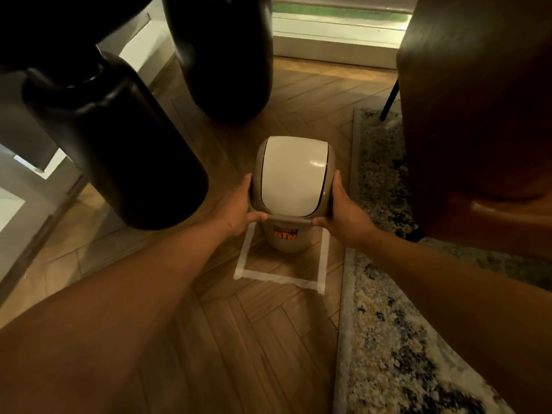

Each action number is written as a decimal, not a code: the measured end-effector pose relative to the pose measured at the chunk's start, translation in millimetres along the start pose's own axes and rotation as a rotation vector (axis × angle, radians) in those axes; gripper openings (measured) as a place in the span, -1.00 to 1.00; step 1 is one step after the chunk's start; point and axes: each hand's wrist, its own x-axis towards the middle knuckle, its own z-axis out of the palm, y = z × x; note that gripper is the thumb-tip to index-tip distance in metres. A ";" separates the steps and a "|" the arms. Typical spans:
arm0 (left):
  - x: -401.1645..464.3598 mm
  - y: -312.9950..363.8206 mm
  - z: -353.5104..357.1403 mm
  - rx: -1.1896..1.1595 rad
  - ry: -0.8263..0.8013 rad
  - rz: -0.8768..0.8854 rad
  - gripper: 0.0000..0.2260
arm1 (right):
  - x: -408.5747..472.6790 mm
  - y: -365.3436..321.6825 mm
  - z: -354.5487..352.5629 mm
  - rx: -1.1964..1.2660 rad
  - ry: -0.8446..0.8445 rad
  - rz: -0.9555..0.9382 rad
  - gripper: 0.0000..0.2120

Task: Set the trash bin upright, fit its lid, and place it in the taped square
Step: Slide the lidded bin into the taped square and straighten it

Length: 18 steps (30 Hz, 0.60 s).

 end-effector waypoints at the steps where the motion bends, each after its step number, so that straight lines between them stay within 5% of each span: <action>1: 0.4 -0.5 0.7 -0.003 0.000 0.000 -0.07 | -0.2 0.1 0.0 0.001 -0.001 0.001 0.26; 18: 0.5 2.3 -3.6 -0.042 -0.033 0.029 -0.07 | -1.5 -6.4 -2.1 -0.027 0.002 0.053 0.29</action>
